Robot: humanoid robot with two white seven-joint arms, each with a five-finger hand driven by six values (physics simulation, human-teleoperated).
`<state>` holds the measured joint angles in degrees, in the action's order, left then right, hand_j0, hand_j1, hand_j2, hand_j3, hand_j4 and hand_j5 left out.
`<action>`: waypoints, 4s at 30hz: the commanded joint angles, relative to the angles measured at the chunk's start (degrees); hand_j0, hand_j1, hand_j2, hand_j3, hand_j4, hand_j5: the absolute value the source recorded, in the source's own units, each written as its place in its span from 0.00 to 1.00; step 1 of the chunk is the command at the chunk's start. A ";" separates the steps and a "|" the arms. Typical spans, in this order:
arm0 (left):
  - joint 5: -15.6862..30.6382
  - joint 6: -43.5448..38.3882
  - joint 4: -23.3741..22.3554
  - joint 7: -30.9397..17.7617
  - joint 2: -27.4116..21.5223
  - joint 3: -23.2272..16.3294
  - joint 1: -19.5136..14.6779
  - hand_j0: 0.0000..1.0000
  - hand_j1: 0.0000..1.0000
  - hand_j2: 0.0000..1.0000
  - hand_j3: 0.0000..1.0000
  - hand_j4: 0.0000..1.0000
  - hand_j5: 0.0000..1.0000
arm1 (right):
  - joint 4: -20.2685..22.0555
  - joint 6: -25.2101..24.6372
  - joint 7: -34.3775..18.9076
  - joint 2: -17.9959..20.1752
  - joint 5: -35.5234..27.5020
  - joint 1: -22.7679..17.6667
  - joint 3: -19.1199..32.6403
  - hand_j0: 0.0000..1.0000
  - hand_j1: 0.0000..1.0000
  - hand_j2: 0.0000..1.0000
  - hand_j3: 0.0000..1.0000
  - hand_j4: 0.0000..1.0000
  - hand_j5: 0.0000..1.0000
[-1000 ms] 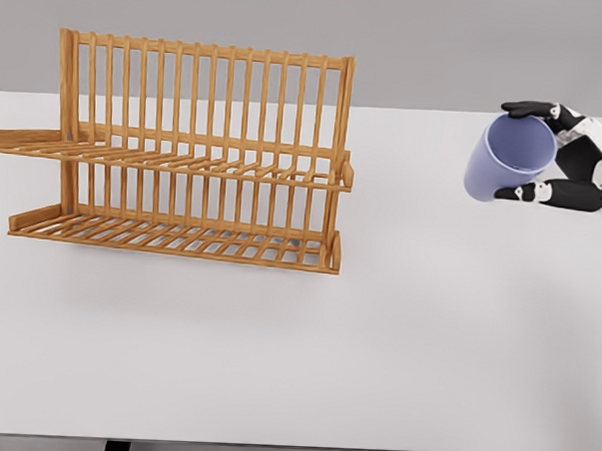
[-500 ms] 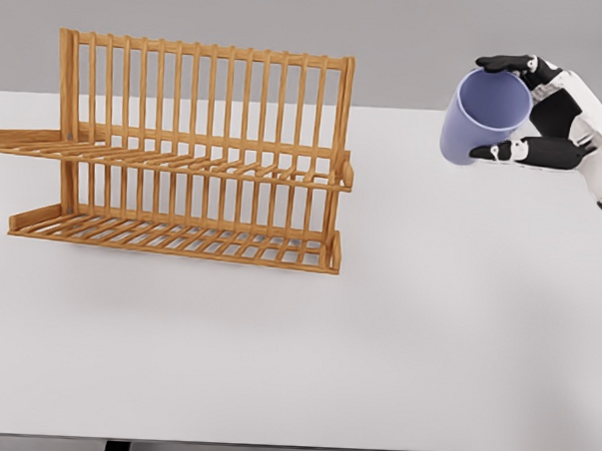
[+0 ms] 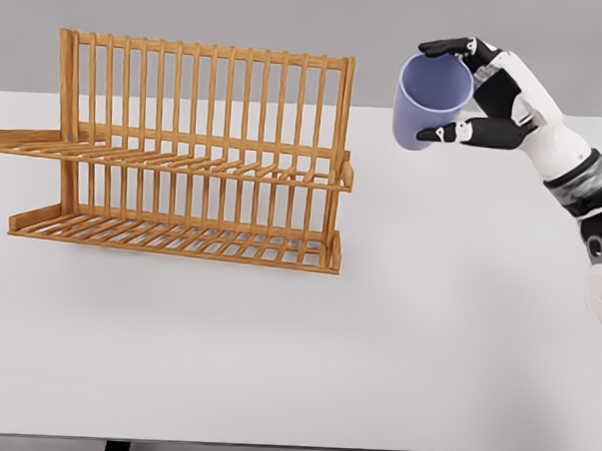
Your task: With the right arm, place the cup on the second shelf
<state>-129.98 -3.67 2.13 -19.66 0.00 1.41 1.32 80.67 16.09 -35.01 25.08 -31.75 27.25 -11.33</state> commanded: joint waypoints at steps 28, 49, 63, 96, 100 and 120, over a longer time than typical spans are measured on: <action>-0.02 -0.02 -0.02 -0.02 0.00 -0.01 0.00 1.00 1.00 1.00 1.00 1.00 1.00 | 0.55 0.87 0.01 -6.01 4.24 6.15 -11.26 0.63 0.63 0.63 0.63 0.63 0.63; -0.02 -0.02 -0.02 -0.02 0.00 -0.01 0.00 1.00 1.00 1.00 1.00 1.00 1.00 | 1.34 8.78 0.01 -5.66 11.62 8.61 -17.06 0.63 0.63 0.63 0.63 0.63 0.63; -0.02 -0.02 -0.02 -0.02 0.00 -0.01 0.00 1.00 1.00 1.00 1.00 1.00 1.00 | 1.78 14.32 0.01 -4.52 11.71 7.82 -17.94 0.63 0.63 0.63 0.63 0.63 0.63; -0.02 -0.02 -0.02 -0.02 0.00 -0.01 0.00 1.00 1.00 1.00 1.00 1.00 1.00 | 14.69 16.16 0.01 8.31 5.38 -1.32 -8.63 1.00 1.00 1.00 1.00 1.00 1.00; -0.02 -0.02 -0.02 -0.02 0.00 -0.01 0.00 1.00 1.00 1.00 1.00 1.00 1.00 | 15.84 16.25 0.01 8.93 4.77 -7.20 -2.92 1.00 1.00 1.00 1.00 1.00 1.00; -0.02 -0.02 -0.02 -0.02 0.00 -0.01 0.00 1.00 1.00 1.00 1.00 1.00 1.00 | 15.31 16.16 0.01 11.48 4.68 -19.16 8.60 1.00 1.00 1.00 1.00 1.00 1.00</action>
<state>-129.98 -3.67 2.13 -19.66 0.00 1.42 1.32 96.13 32.38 -35.02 36.52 -26.65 7.74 -2.79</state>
